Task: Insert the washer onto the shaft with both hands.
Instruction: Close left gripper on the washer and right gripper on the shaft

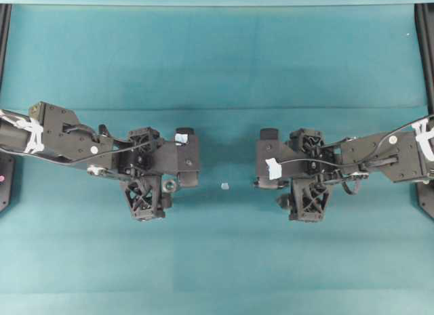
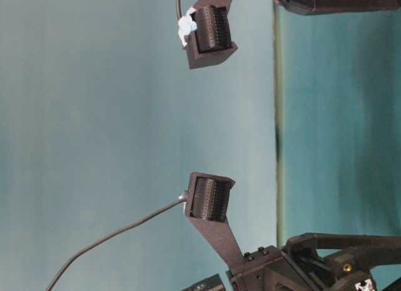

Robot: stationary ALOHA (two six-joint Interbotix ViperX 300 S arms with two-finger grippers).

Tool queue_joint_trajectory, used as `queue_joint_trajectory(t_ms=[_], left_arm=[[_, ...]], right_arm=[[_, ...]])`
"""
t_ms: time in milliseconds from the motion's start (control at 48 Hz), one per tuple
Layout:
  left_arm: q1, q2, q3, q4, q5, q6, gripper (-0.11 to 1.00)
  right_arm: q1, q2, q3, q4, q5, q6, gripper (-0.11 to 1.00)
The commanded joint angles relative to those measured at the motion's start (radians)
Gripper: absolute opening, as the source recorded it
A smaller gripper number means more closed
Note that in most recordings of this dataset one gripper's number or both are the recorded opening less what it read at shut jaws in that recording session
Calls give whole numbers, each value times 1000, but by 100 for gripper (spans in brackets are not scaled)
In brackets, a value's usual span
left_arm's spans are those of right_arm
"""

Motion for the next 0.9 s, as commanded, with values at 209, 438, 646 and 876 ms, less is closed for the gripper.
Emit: queue_joint_trajectory(t_ms=[209, 438, 646, 876], left_arm=[[-5, 0, -6, 2, -6, 2, 49], [-5, -2, -9, 2, -8, 3, 35], [-5, -3, -9, 2, -8, 3, 35], [-5, -3, -8, 2, -9, 2, 35]], right_arm=[[-21, -2, -2, -3, -2, -9, 1], [-31, -2, -2, -3, 0, -9, 0], [-31, -2, -2, -3, -2, -9, 0], [-31, -2, -2, -3, -3, -9, 0]])
